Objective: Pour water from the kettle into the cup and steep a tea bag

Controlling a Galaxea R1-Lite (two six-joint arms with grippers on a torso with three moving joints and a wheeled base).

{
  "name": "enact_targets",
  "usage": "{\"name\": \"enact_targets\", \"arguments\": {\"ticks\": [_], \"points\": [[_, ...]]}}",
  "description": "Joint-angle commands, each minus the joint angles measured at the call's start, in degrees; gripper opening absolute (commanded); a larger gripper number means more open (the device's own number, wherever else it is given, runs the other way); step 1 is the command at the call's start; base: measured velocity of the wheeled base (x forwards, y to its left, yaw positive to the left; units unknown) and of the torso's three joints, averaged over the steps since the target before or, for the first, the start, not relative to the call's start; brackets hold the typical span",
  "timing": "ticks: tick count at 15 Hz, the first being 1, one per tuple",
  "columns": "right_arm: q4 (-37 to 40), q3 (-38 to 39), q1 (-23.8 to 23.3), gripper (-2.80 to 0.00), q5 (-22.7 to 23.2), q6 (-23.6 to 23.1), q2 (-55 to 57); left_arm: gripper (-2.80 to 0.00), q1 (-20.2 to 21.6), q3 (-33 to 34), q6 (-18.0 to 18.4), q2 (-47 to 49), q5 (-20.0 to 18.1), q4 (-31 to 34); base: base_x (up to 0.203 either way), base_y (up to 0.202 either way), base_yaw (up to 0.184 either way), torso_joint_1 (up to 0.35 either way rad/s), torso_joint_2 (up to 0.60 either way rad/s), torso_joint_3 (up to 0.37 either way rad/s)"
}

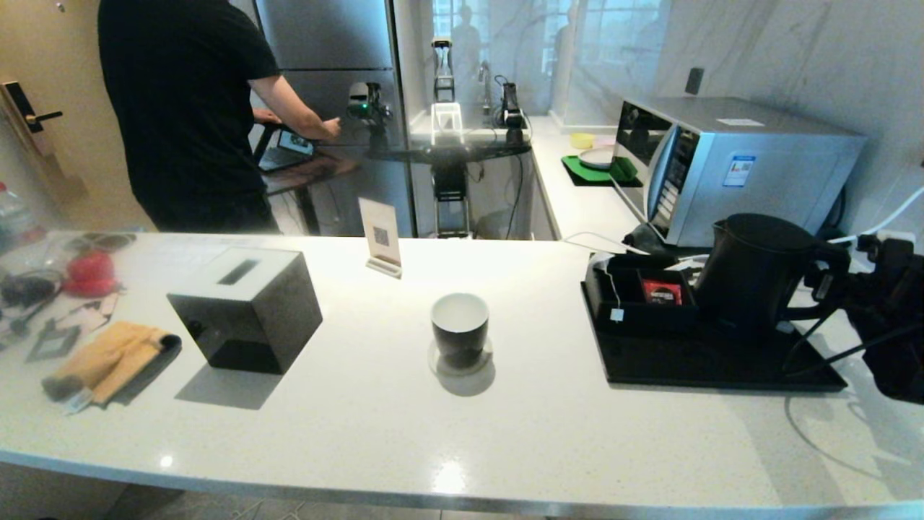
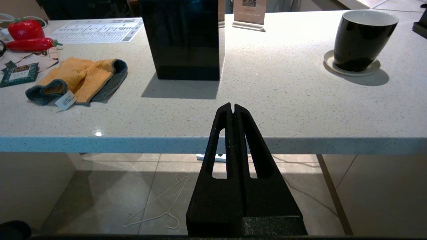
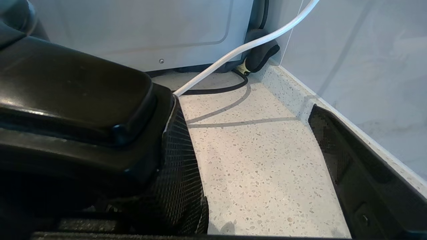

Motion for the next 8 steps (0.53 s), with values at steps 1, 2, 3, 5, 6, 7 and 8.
{"name": "enact_targets", "arguments": {"ticks": [1,2,3,5,6,7,8], "points": [[-0.42,0.06,-0.01,-2.8,-0.04,0.01,-0.07,-2.8,-0.01,0.01,0.01,-0.02,0.0,-0.01,0.0,0.0,0.0,0.0,0.0,0.0],[-0.42,0.06,-0.01,-2.8,-0.04,0.09,-0.07,-2.8,-0.01,0.01,0.01,-0.02,0.0,-0.01,0.0,0.0,0.0,0.0,0.0,0.0],[-0.33,0.06,0.0,-2.8,-0.04,0.18,-0.07,-2.8,-0.01,0.01,0.01,-0.02,0.0,-0.01,0.0,0.0,0.0,0.0,0.0,0.0],[-0.42,0.15,0.08,-2.8,-0.04,0.27,-0.07,-2.8,-0.01,0.01,0.01,-0.02,0.0,-0.01,0.0,0.0,0.0,0.0,0.0,0.0],[-0.42,0.15,0.08,-2.8,0.05,0.27,-0.07,-2.8,-0.01,0.01,0.01,-0.02,0.0,-0.01,0.0,0.0,0.0,0.0,0.0,0.0],[-0.42,0.06,0.16,-2.8,0.05,0.27,-0.07,-2.8,-0.01,0.01,0.01,-0.02,0.0,-0.01,0.0,0.0,0.0,0.0,0.0,0.0],[-0.42,0.15,0.16,-2.8,0.05,0.27,-0.15,-2.8,-0.01,0.01,0.01,-0.02,0.0,-0.01,0.0,0.0,0.0,0.0,0.0,0.0]]}}
